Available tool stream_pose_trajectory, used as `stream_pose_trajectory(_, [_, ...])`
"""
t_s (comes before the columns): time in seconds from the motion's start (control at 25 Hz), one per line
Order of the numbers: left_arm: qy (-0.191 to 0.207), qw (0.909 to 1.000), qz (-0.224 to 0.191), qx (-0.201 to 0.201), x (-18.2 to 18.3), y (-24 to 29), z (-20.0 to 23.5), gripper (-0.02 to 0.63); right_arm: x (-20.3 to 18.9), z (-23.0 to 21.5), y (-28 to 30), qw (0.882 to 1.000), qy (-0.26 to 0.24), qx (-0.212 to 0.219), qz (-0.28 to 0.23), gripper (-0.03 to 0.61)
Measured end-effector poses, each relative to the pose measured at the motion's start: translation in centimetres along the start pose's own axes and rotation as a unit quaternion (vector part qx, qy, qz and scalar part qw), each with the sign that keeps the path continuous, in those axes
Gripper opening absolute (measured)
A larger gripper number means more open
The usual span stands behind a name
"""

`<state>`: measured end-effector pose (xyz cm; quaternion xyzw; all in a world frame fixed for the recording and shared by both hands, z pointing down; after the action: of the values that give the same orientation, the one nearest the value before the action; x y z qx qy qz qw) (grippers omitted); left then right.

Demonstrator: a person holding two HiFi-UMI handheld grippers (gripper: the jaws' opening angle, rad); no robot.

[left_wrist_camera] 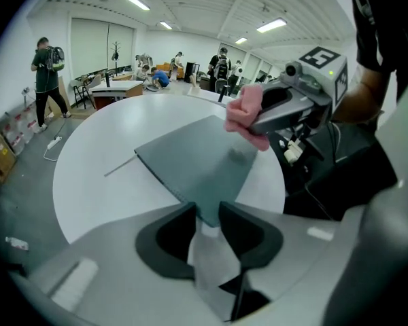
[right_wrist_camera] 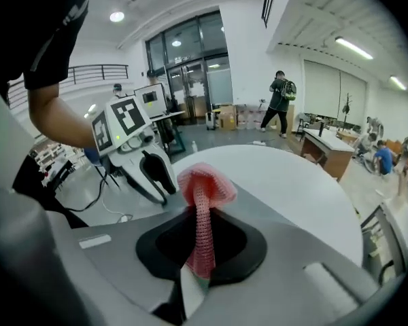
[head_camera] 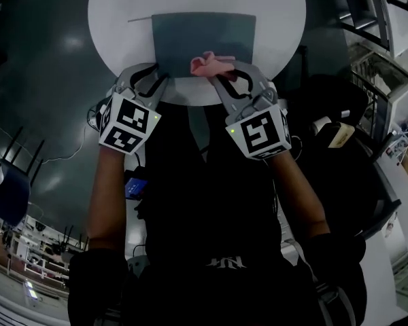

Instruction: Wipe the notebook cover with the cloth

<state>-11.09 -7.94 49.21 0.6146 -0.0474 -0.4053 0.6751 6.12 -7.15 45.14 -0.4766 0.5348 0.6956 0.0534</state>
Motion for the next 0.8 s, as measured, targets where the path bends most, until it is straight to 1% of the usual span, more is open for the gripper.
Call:
stream_pose_trajectory(0.12, [0.014, 0.9998, -0.011, -0.010, -0.3, -0.1, 0.1, 0.117, 2.0, 2.2, 3.3, 0.999, 0.003, 0.043, -0.016, 0.029])
stream_pose_trajectory(0.28, [0.039, 0.9991, -0.016, -0.004, -0.2, 0.2, -0.4, 0.118, 3.0, 4.4, 6.5, 0.996, -0.026, 0.090, -0.009, 0.029])
stream_pose_trajectory(0.36, [0.048, 0.9988, -0.012, -0.005, -0.3, 0.3, -0.5, 0.118, 2.9, 5.1, 7.5, 0.994, -0.042, 0.106, 0.002, 0.029])
stream_pose_trajectory(0.44, [0.064, 0.9979, 0.006, -0.004, -0.8, 0.3, -0.6, 0.121, 2.8, 5.7, 8.3, 0.991, -0.060, 0.118, 0.010, 0.029])
stream_pose_trajectory(0.52, [0.081, 0.9965, 0.022, -0.001, -1.1, 0.5, -0.7, 0.126, 2.6, 6.0, 8.7, 0.989, -0.080, 0.126, 0.019, 0.029])
stream_pose_trajectory(0.64, [0.092, 0.9954, 0.027, 0.003, -1.3, 0.7, -0.8, 0.130, 2.6, 6.2, 9.1, 0.986, -0.105, 0.126, 0.029, 0.029])
stream_pose_trajectory(0.72, [0.094, 0.9952, 0.027, 0.009, -1.3, 0.6, -0.6, 0.126, 2.6, 6.2, 9.1, 0.986, -0.111, 0.124, 0.031, 0.029])
stream_pose_trajectory(0.8, [0.095, 0.9949, 0.030, 0.014, -1.4, 0.4, -0.5, 0.114, 2.4, 6.0, 8.8, 0.987, -0.105, 0.117, 0.035, 0.029])
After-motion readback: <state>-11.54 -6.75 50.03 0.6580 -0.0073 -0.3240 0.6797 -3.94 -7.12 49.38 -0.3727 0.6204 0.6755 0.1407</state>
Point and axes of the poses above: the fingertips, and each gripper's own axes: y forward along the fingers, z to its left, x out of its top, the point moved 7 cm from there along -y, backward along the fingers, and after that the axes turned 5 degrees about -y, right-handed, at the moved point
